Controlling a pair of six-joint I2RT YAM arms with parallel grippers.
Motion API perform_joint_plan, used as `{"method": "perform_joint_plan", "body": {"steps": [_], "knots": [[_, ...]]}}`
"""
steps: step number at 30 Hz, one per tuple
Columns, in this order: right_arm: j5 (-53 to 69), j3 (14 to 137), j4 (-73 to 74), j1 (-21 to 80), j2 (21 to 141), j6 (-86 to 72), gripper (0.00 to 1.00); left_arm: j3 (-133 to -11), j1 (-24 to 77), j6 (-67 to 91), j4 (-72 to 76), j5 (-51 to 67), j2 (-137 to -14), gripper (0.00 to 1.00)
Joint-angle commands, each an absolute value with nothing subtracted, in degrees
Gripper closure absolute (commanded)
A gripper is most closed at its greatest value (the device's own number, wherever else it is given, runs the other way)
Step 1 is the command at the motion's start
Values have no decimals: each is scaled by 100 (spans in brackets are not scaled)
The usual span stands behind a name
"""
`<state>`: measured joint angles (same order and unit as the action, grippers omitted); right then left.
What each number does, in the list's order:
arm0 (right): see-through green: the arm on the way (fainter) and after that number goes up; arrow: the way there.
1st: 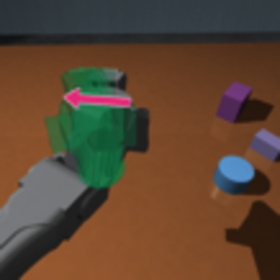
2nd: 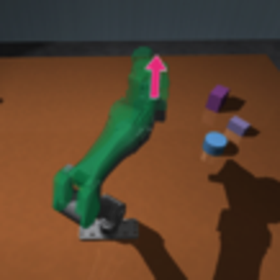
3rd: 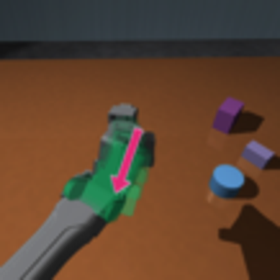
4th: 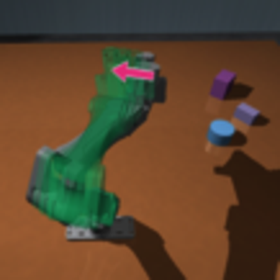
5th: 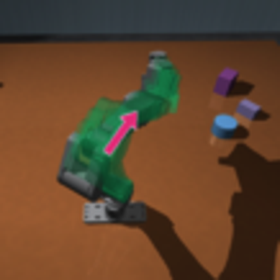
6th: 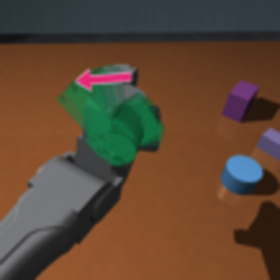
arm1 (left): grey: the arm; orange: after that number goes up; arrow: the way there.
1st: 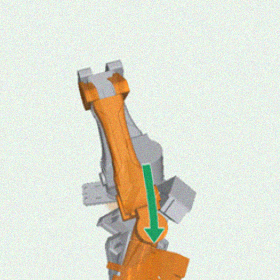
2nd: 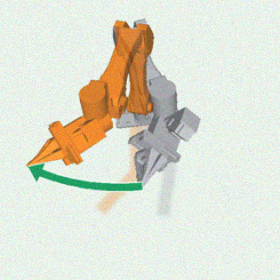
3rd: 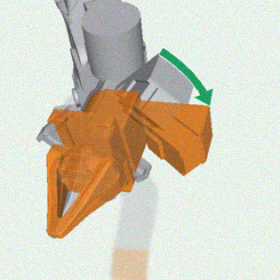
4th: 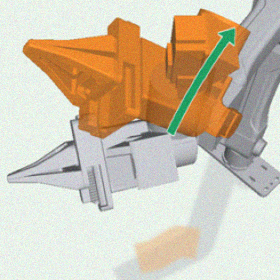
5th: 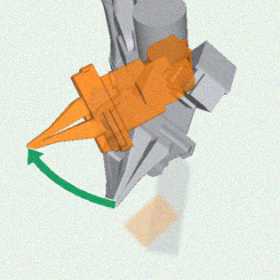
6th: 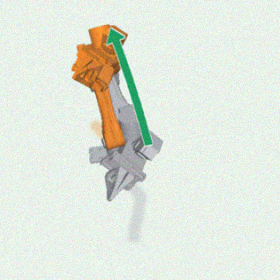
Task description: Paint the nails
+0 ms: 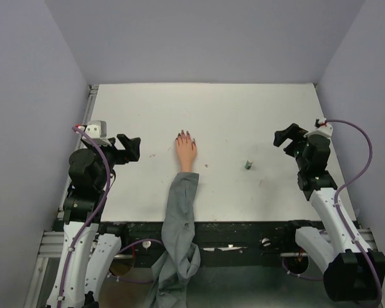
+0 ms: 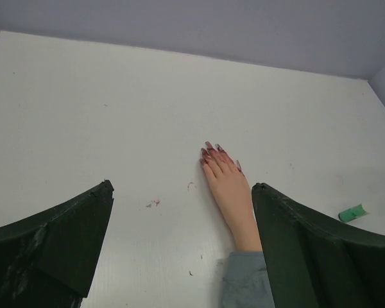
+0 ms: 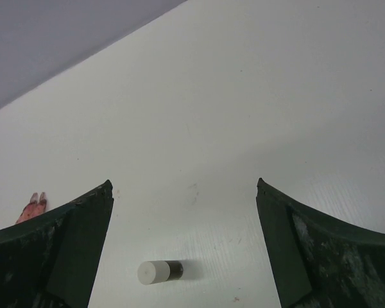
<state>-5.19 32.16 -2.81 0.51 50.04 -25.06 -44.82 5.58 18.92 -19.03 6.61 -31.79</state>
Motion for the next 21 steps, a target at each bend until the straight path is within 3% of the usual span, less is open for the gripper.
{"method": "perform_joint_plan", "body": {"steps": [1,6,14,21], "knots": [[-291,3445,263,44,4992,-2584,0,-4597,527,1899,-1951,378,-3129,1],[-62,3796,930,44,5282,-2593,5,-4518,527,1741,-2074,185,-3111,1],[273,4613,2117,105,5827,-2373,21,-4447,527,1591,-2013,501,-3111,1],[-938,5193,2864,1413,6511,-2443,33,-4456,527,1547,-2057,422,-3155,1]]}}
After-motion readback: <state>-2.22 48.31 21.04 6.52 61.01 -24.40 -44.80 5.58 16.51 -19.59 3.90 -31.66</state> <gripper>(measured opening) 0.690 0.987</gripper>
